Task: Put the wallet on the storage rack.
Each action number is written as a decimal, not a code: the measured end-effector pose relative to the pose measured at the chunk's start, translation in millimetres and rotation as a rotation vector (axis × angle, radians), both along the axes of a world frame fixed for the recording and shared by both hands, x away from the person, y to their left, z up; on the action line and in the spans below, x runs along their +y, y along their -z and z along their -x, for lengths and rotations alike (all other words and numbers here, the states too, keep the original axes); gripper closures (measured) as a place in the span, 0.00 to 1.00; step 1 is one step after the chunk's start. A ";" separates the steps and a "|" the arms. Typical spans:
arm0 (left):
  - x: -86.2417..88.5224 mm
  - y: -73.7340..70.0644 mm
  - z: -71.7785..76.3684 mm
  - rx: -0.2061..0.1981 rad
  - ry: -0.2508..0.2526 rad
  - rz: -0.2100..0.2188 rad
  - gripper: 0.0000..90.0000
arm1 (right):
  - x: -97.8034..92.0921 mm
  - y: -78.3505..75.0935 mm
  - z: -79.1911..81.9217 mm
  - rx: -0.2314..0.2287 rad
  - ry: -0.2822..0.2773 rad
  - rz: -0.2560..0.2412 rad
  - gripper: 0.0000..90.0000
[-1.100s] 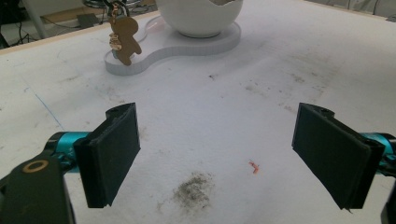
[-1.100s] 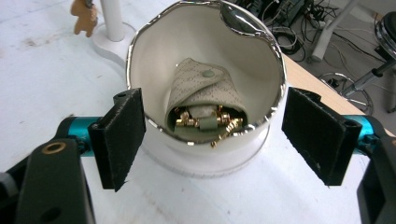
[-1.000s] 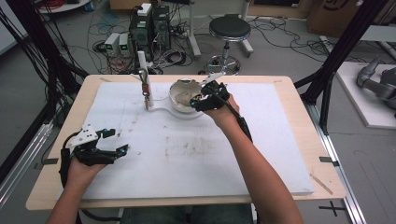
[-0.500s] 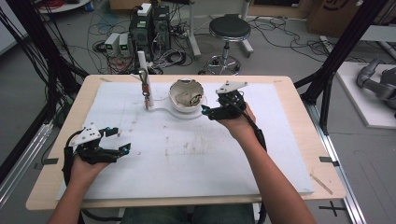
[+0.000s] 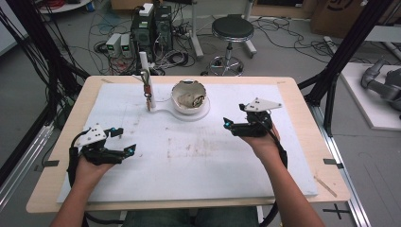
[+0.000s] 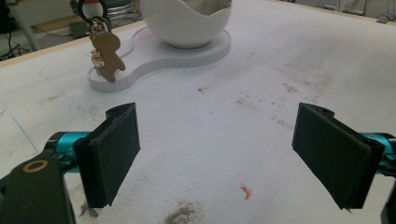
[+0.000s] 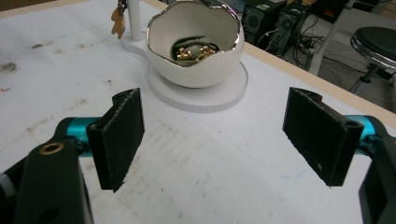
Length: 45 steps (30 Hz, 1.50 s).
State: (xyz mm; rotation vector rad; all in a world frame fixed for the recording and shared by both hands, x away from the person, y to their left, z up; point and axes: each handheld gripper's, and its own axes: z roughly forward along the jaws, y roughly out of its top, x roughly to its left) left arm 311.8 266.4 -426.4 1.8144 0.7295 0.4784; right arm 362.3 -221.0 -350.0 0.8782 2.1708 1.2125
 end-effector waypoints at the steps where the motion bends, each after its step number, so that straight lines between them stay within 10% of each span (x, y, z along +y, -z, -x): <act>1: 0.0 0.0 0.3 0.000 0.001 0.000 0.17 | -3.3 2.5 2.8 0.000 0.002 -0.009 0.23; 21: -2.0 0.7 0.8 0.003 0.005 0.001 0.17 | -41.3 53.4 36.0 0.005 0.068 -0.074 0.23; 45: -1.2 1.4 -1.2 0.011 0.006 0.001 0.17 | -47.5 57.9 33.2 0.014 0.091 -0.063 0.23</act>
